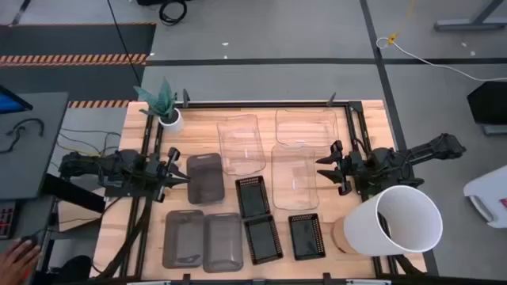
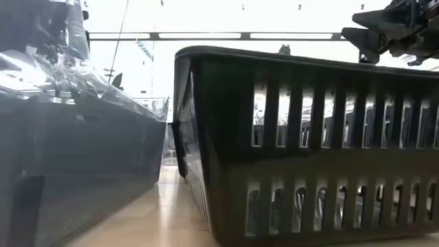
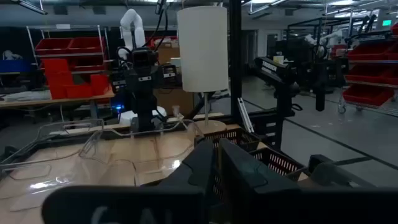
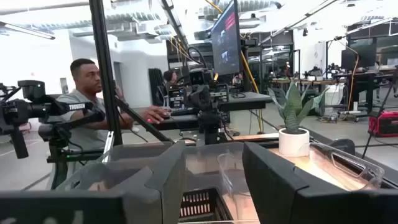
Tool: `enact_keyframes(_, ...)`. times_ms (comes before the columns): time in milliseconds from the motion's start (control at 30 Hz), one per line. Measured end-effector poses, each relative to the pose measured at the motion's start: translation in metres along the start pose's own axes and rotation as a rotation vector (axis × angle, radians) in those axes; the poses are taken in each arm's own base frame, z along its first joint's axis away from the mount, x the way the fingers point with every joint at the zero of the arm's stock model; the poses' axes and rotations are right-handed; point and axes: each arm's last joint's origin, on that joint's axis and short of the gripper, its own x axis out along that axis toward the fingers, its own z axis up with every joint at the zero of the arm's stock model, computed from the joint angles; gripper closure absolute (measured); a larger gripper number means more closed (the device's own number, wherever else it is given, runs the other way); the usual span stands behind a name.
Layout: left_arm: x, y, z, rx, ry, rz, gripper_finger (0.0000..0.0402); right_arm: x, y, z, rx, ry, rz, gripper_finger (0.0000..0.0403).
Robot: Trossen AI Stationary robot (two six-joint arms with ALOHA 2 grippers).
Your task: Stack baskets by color
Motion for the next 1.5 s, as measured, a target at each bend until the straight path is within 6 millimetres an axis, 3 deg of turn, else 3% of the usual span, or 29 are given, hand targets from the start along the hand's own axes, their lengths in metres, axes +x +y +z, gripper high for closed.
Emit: enact_keyframes(1500, 0.0, 0.0, 0.0, 0.0, 0.0, 0.0, 0.0368, 0.0, 0.0, 0.0, 0.0, 0.0, 0.0, 0.0238)
